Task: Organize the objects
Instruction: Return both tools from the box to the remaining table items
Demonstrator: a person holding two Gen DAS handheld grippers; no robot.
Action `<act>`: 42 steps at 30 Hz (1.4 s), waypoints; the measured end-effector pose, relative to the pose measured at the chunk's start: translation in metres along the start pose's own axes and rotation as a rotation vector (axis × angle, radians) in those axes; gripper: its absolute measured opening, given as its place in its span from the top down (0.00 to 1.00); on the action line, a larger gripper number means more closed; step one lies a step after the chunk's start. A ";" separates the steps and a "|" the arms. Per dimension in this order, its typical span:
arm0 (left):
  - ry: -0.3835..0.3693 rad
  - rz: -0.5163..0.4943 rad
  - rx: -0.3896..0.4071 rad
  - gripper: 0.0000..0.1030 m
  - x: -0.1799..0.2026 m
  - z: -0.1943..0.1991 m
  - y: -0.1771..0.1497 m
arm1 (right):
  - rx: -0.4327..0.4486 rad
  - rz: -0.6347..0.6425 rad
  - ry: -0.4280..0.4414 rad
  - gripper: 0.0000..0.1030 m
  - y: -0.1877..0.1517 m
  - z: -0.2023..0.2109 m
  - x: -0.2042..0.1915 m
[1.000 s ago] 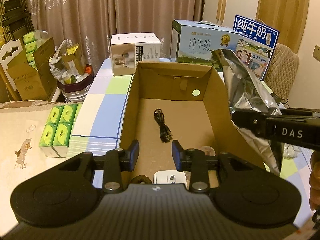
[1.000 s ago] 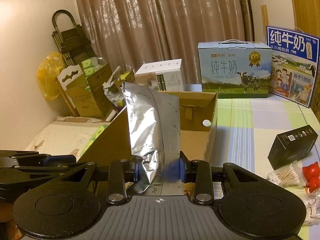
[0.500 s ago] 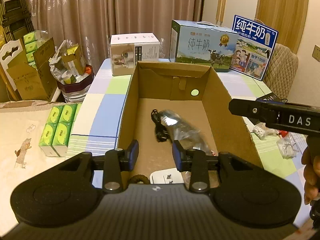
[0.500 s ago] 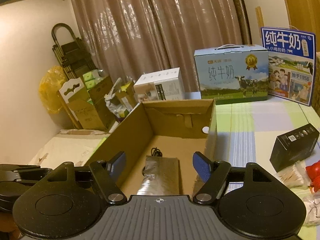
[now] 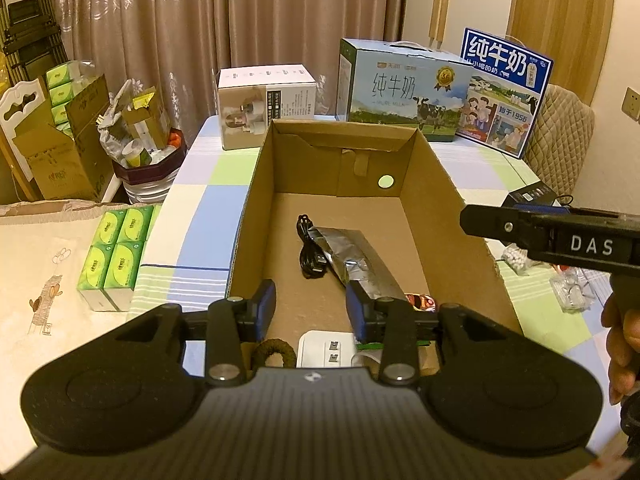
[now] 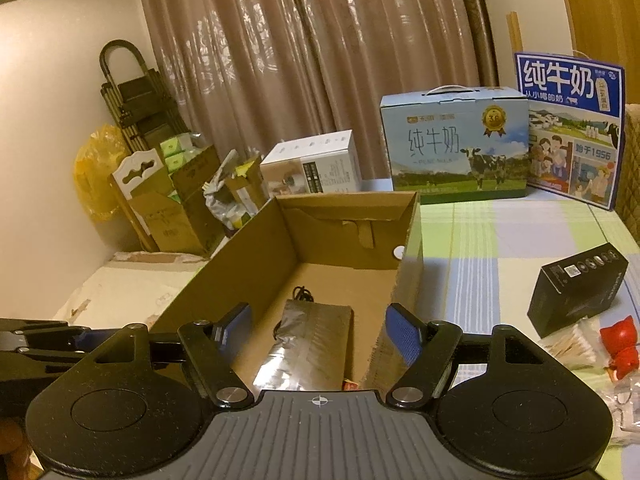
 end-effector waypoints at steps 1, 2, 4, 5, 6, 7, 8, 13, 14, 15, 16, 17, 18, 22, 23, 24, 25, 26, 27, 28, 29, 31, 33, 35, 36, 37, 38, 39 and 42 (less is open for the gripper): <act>0.001 0.000 0.001 0.66 0.000 0.001 0.000 | 0.000 0.000 -0.004 0.31 -0.001 0.001 0.001; 0.001 0.000 0.001 0.66 0.001 0.002 -0.001 | 0.000 0.000 -0.008 0.31 -0.002 0.002 0.002; 0.001 0.001 0.003 0.65 0.001 0.004 -0.001 | 0.001 -0.001 -0.014 0.31 -0.004 0.004 0.005; 0.002 0.001 0.004 0.65 0.002 0.006 -0.001 | 0.001 -0.002 -0.018 0.31 -0.005 0.006 0.007; 0.002 0.001 0.005 0.64 0.002 0.007 -0.001 | 0.002 -0.003 -0.022 0.31 -0.005 0.008 0.009; 0.002 0.002 0.006 0.63 0.003 0.008 -0.001 | 0.002 -0.005 -0.026 0.31 -0.007 0.010 0.012; 0.002 0.003 0.008 0.63 0.004 0.010 -0.001 | 0.003 -0.006 -0.030 0.31 -0.007 0.011 0.014; -0.003 0.005 0.019 0.45 0.010 0.017 -0.002 | 0.000 -0.025 -0.059 0.31 -0.017 0.023 0.033; -0.006 0.005 0.021 0.44 0.012 0.019 -0.002 | -0.001 -0.030 -0.066 0.31 -0.020 0.026 0.038; -0.008 0.004 0.023 0.41 0.014 0.021 -0.003 | -0.002 -0.034 -0.073 0.31 -0.022 0.029 0.042; -0.012 0.002 0.027 0.38 0.017 0.022 -0.003 | -0.005 -0.037 -0.082 0.31 -0.025 0.032 0.047; -0.016 0.001 0.031 0.36 0.020 0.024 -0.003 | -0.009 -0.040 -0.092 0.31 -0.029 0.034 0.052; -0.020 0.001 0.035 0.32 0.023 0.025 -0.003 | -0.015 -0.046 -0.104 0.31 -0.033 0.037 0.058; -0.042 -0.004 0.058 0.16 0.038 0.032 -0.004 | -0.026 -0.060 -0.143 0.31 -0.046 0.049 0.080; -0.047 -0.009 0.064 0.14 0.043 0.033 -0.004 | -0.026 -0.063 -0.153 0.31 -0.049 0.054 0.086; -0.052 -0.017 0.069 0.11 0.049 0.034 -0.005 | -0.026 -0.066 -0.162 0.31 -0.053 0.058 0.092; -0.056 -0.026 0.072 0.08 0.055 0.035 -0.005 | -0.027 -0.071 -0.171 0.31 -0.057 0.061 0.097; -0.059 -0.033 0.073 0.07 0.060 0.035 -0.004 | -0.029 -0.079 -0.179 0.31 -0.060 0.065 0.103; -0.065 -0.040 0.075 0.05 0.067 0.036 -0.004 | -0.031 -0.089 -0.190 0.31 -0.064 0.069 0.110; -0.071 -0.046 0.077 0.04 0.073 0.037 -0.003 | -0.033 -0.097 -0.199 0.31 -0.067 0.073 0.117; -0.076 -0.054 0.080 0.03 0.080 0.037 -0.003 | -0.033 -0.106 -0.209 0.31 -0.070 0.077 0.124; -0.088 -0.070 0.089 0.01 0.093 0.039 -0.002 | -0.033 -0.125 -0.230 0.31 -0.076 0.086 0.138; -0.101 -0.088 0.090 0.01 0.107 0.040 -0.001 | -0.033 -0.144 -0.250 0.31 -0.082 0.095 0.153; -0.117 -0.107 0.091 0.01 0.122 0.042 -0.001 | -0.033 -0.160 -0.269 0.31 -0.088 0.103 0.165; -0.125 -0.117 0.093 0.01 0.129 0.042 -0.001 | -0.034 -0.171 -0.278 0.31 -0.091 0.107 0.172; -0.134 -0.128 0.094 0.01 0.137 0.043 -0.001 | -0.036 -0.182 -0.285 0.31 -0.094 0.110 0.178; -0.142 -0.137 0.095 0.01 0.144 0.043 -0.001 | -0.039 -0.191 -0.291 0.31 -0.097 0.114 0.183; -0.148 -0.145 0.095 0.01 0.150 0.044 -0.002 | -0.042 -0.200 -0.296 0.31 -0.101 0.117 0.189; -0.169 -0.173 0.088 0.01 0.169 0.040 -0.003 | -0.051 -0.218 -0.311 0.31 -0.111 0.125 0.203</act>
Point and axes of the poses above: each gripper's, at about its wrist camera, not at the fingertips, and z roughly against the way its jaws point, x to its right, y to its top, the point moved 5 cm from there along -z, roughly the way its jaws point, and after that the axes turned 13 degrees about -x, right-handed, at the moved point
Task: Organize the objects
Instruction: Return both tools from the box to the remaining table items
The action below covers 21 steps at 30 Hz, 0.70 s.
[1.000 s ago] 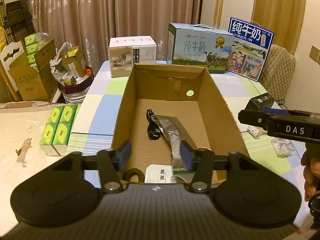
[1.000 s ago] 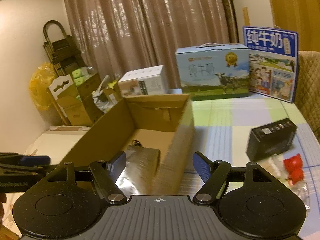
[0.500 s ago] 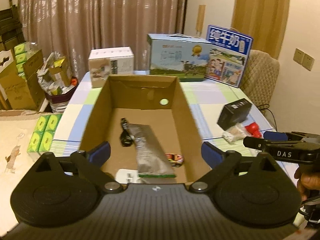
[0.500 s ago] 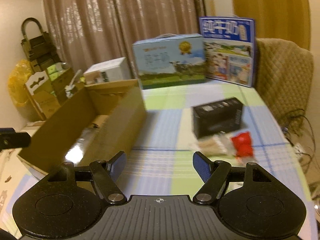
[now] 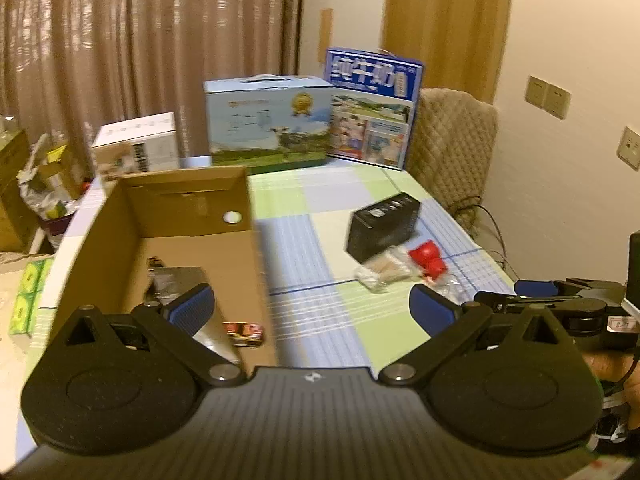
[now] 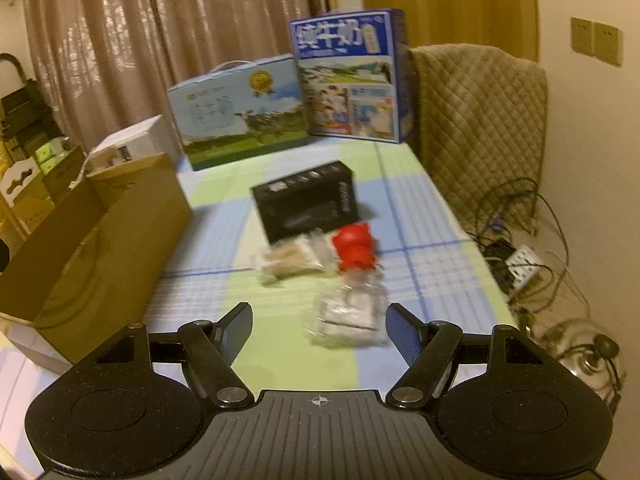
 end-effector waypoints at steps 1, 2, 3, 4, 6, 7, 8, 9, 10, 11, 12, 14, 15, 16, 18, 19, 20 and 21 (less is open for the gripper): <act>-0.005 -0.006 -0.004 0.01 0.005 -0.003 0.000 | -0.005 -0.007 -0.004 0.31 -0.002 0.000 0.006; -0.011 -0.014 -0.009 0.01 0.010 -0.006 0.001 | -0.009 -0.014 -0.007 0.31 -0.003 0.000 0.011; -0.018 -0.021 -0.013 0.01 0.015 -0.010 0.001 | -0.015 -0.020 -0.010 0.31 -0.004 0.000 0.016; -0.024 -0.027 -0.018 0.01 0.020 -0.013 0.002 | -0.021 -0.022 -0.011 0.31 -0.005 -0.001 0.019; -0.036 -0.038 -0.028 0.01 0.028 -0.021 0.001 | -0.034 -0.019 -0.012 0.31 -0.007 -0.004 0.025; -0.041 -0.042 -0.034 0.01 0.032 -0.026 0.001 | -0.041 -0.013 -0.012 0.31 -0.007 -0.006 0.027; -0.047 -0.046 -0.042 0.01 0.036 -0.032 0.001 | -0.047 -0.002 -0.010 0.31 -0.008 -0.007 0.028; -0.051 -0.048 -0.049 0.01 0.039 -0.038 0.001 | -0.051 0.011 -0.003 0.31 -0.008 -0.010 0.029; -0.056 -0.049 -0.058 0.01 0.042 -0.045 0.001 | -0.056 0.020 0.007 0.31 -0.008 -0.013 0.029; -0.059 -0.051 -0.065 0.01 0.044 -0.050 0.001 | -0.062 0.026 0.017 0.31 -0.008 -0.016 0.029; -0.060 -0.054 -0.074 0.01 0.047 -0.058 0.001 | -0.072 0.026 0.029 0.31 -0.007 -0.021 0.029; -0.063 -0.062 -0.090 0.01 0.052 -0.072 0.001 | -0.086 0.013 0.056 0.31 -0.004 -0.029 0.030; -0.063 -0.064 -0.096 0.01 0.054 -0.077 0.001 | -0.093 0.001 0.074 0.31 -0.003 -0.033 0.031; -0.063 -0.067 -0.104 0.01 0.056 -0.085 0.002 | -0.102 -0.009 0.085 0.31 -0.001 -0.037 0.031; -0.063 -0.071 -0.111 0.01 0.059 -0.098 0.003 | -0.115 -0.020 0.097 0.31 0.003 -0.045 0.031; -0.060 -0.073 -0.112 0.01 0.061 -0.104 0.005 | -0.120 -0.014 0.096 0.31 0.006 -0.048 0.030; -0.056 -0.076 -0.110 0.01 0.062 -0.110 0.007 | -0.126 0.000 0.090 0.31 0.008 -0.052 0.028; -0.054 -0.079 -0.109 0.01 0.062 -0.115 0.008 | -0.130 0.014 0.080 0.31 0.010 -0.056 0.027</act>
Point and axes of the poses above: each gripper's, at about its wrist camera, not at the fingertips, and z roughly against the way its jaws point, x to its right, y to its top, the point moved 5 cm from there along -z, roughly the way its jaws point, and after that the axes turned 13 degrees about -x, right-handed, at the moved point
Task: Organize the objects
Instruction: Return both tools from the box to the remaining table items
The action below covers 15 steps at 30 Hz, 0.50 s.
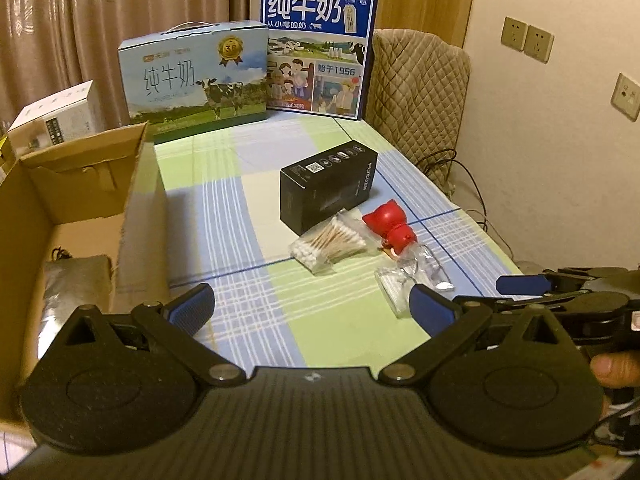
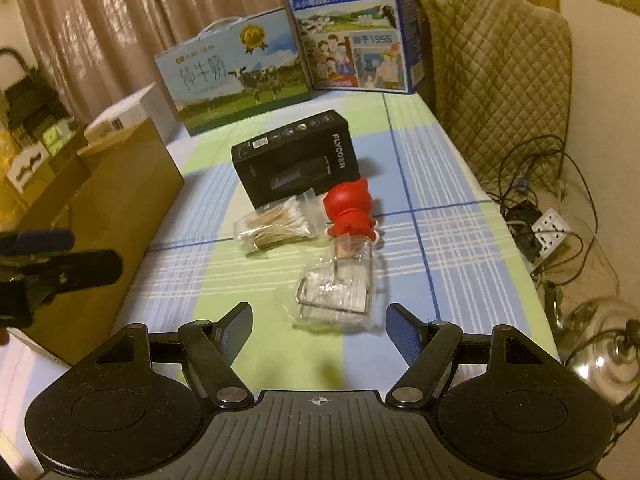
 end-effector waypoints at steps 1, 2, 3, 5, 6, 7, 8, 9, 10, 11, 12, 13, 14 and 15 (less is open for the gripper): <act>0.003 -0.003 0.000 0.01 0.000 -0.005 0.002 | -0.006 0.010 -0.010 0.31 0.003 -0.004 0.000; 0.007 -0.007 0.003 0.01 0.000 -0.010 0.005 | -0.012 0.016 -0.016 0.31 0.006 -0.008 0.000; 0.011 -0.010 0.004 0.01 -0.001 -0.014 0.007 | -0.022 0.018 -0.018 0.31 0.009 -0.013 0.001; 0.019 -0.008 0.006 0.01 -0.005 -0.023 0.012 | -0.045 0.010 -0.019 0.31 0.013 -0.021 0.005; 0.019 -0.006 0.009 0.01 -0.007 -0.026 0.013 | -0.057 0.010 -0.020 0.31 0.016 -0.026 0.006; 0.017 -0.004 0.009 0.01 -0.008 -0.028 0.016 | -0.067 0.014 -0.024 0.31 0.018 -0.031 0.007; 0.015 -0.006 0.005 0.01 -0.010 -0.032 0.017 | -0.078 0.020 -0.030 0.31 0.020 -0.035 0.008; 0.016 -0.009 0.002 0.01 -0.011 -0.035 0.019 | -0.087 0.024 -0.039 0.31 0.022 -0.040 0.009; 0.016 -0.012 0.000 0.01 -0.012 -0.038 0.020 | -0.092 0.026 -0.041 0.31 0.024 -0.043 0.010; 0.016 -0.017 -0.002 0.01 -0.012 -0.041 0.022 | -0.097 0.029 -0.041 0.31 0.025 -0.046 0.010; 0.017 -0.020 -0.001 0.01 -0.012 -0.042 0.023 | -0.104 0.030 -0.044 0.31 0.026 -0.049 0.011; 0.018 -0.023 0.000 0.01 -0.013 -0.045 0.024 | -0.108 0.028 -0.044 0.31 0.027 -0.052 0.012; 0.022 -0.023 -0.004 0.01 -0.013 -0.047 0.025 | -0.113 0.026 -0.039 0.31 0.028 -0.054 0.012; 0.032 -0.022 -0.008 0.01 -0.013 -0.048 0.025 | -0.121 0.025 -0.034 0.31 0.029 -0.057 0.012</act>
Point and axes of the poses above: each gripper's, at about its wrist camera, not at the fingertips, and z roughly against the way its jaws point, x to its right, y to its top, the point moved 5 cm from there along -z, roughly the way its jaws point, and after that the axes turned 13 degrees about -x, right-handed, at the moved point
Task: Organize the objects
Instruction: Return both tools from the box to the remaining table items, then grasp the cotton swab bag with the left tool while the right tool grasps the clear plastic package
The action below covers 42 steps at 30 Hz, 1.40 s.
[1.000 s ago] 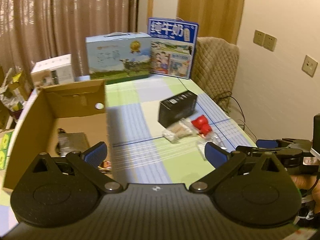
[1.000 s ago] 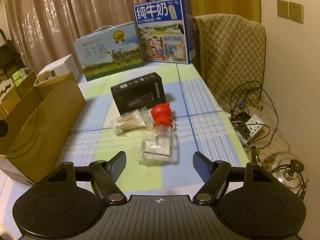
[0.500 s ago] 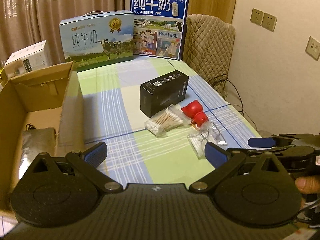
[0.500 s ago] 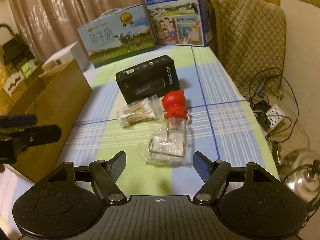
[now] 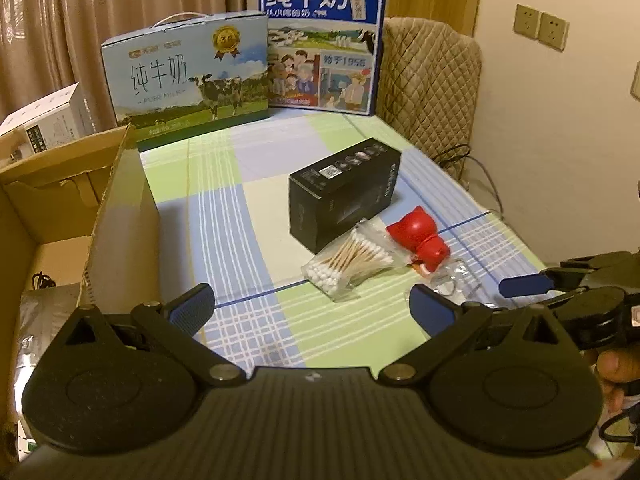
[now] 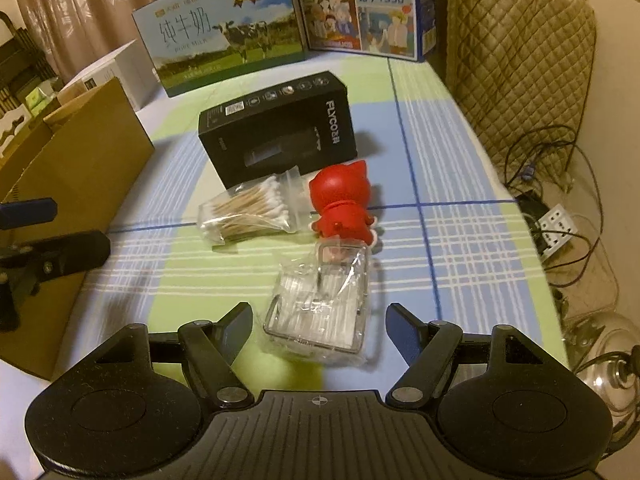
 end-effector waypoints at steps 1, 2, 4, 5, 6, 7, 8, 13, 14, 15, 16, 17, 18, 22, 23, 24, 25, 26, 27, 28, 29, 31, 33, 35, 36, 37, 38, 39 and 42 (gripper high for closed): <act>0.006 -0.002 -0.003 0.01 0.000 -0.002 0.001 | -0.007 0.003 0.000 0.31 0.001 -0.002 0.000; 0.009 -0.006 -0.008 0.01 0.001 -0.004 0.001 | -0.012 0.006 -0.004 0.31 0.002 -0.004 -0.001; 0.002 -0.021 -0.016 0.01 0.005 -0.005 0.001 | -0.018 0.006 -0.009 0.31 0.003 -0.007 -0.002; 0.003 -0.029 -0.019 0.01 0.007 -0.006 0.001 | -0.018 0.004 -0.007 0.31 0.004 -0.008 -0.002; 0.007 -0.037 -0.022 0.01 0.008 -0.006 0.001 | -0.017 0.001 -0.005 0.31 0.006 -0.009 -0.002; 0.006 -0.044 -0.021 0.01 0.009 -0.006 0.001 | -0.018 0.000 -0.003 0.31 0.007 -0.010 -0.002; 0.004 -0.043 -0.021 0.01 0.009 -0.006 0.001 | -0.020 -0.001 -0.001 0.31 0.008 -0.011 -0.002; 0.002 -0.028 -0.024 0.01 0.007 -0.005 0.001 | -0.028 -0.005 0.000 0.44 0.007 -0.014 -0.004; 0.003 -0.029 -0.025 0.01 0.008 -0.005 0.001 | -0.026 -0.008 0.003 0.44 0.007 -0.013 -0.005; 0.002 -0.030 -0.026 0.01 0.009 -0.005 0.001 | -0.026 -0.013 -0.002 0.44 0.007 -0.012 -0.005; 0.000 -0.030 -0.027 0.01 0.010 -0.005 0.001 | -0.024 -0.017 -0.007 0.44 0.008 -0.011 -0.005; -0.001 -0.030 -0.029 0.01 0.010 -0.005 0.000 | -0.022 -0.020 -0.011 0.45 0.007 -0.010 -0.005; -0.002 -0.030 -0.028 0.01 0.011 -0.004 0.000 | -0.018 -0.023 -0.015 0.45 0.008 -0.008 -0.005; -0.003 -0.034 -0.025 0.01 0.015 -0.003 -0.001 | -0.001 -0.014 -0.014 0.45 0.009 0.005 -0.006; -0.003 -0.035 -0.025 0.01 0.017 -0.002 -0.001 | 0.004 -0.006 -0.014 0.45 0.009 0.009 -0.007; -0.004 -0.037 -0.024 0.01 0.018 -0.001 -0.001 | 0.006 0.008 -0.017 0.45 0.009 0.014 -0.007; -0.006 -0.040 -0.022 0.01 0.019 0.000 -0.001 | 0.006 0.023 -0.021 0.45 0.009 0.017 -0.008; -0.007 -0.044 -0.023 0.01 0.021 0.001 -0.002 | 0.007 0.038 -0.026 0.45 0.009 0.020 -0.008; -0.010 -0.048 -0.023 0.01 0.022 0.002 -0.001 | 0.006 0.051 -0.034 0.45 0.008 0.024 -0.007; -0.014 -0.052 -0.022 0.01 0.024 0.003 -0.001 | 0.006 0.058 -0.040 0.45 0.007 0.026 -0.005; -0.017 -0.057 -0.019 0.01 0.026 0.005 0.000 | 0.005 0.065 -0.047 0.45 0.007 0.029 -0.003; -0.026 -0.070 -0.018 0.01 0.030 0.007 0.003 | 0.005 0.066 -0.056 0.45 0.007 0.034 0.005; -0.033 -0.101 -0.018 0.01 0.038 0.009 0.008 | 0.012 0.044 -0.055 0.45 0.007 0.040 0.016; -0.038 -0.154 -0.031 0.01 0.047 0.007 0.016 | 0.025 0.006 -0.048 0.45 0.008 0.045 0.027; -0.043 -0.177 -0.040 0.03 0.050 0.005 0.018 | 0.034 -0.022 -0.038 0.45 0.010 0.048 0.033; -0.052 -0.203 -0.051 0.08 0.053 0.002 0.023 | 0.042 -0.046 -0.030 0.45 0.011 0.050 0.037; -0.057 -0.229 -0.065 0.11 0.055 -0.002 0.029 | 0.048 -0.059 -0.025 0.45 0.012 0.052 0.040; -0.057 -0.244 -0.077 0.11 0.057 -0.006 0.033 | 0.049 -0.063 -0.021 0.45 0.013 0.053 0.041; -0.078 -0.287 -0.116 0.15 0.059 -0.021 0.047 | 0.033 -0.037 -0.011 0.45 0.014 0.048 0.038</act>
Point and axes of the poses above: each gripper's, at about its wrist camera, not at the fingertips, and z roughly against the way its jaws point, x to its right, y to its top, the point moved 5 cm from there along -z, roughly the way its jaws point, and after that the axes turned 13 degrees about -x, right-handed, at the moved point
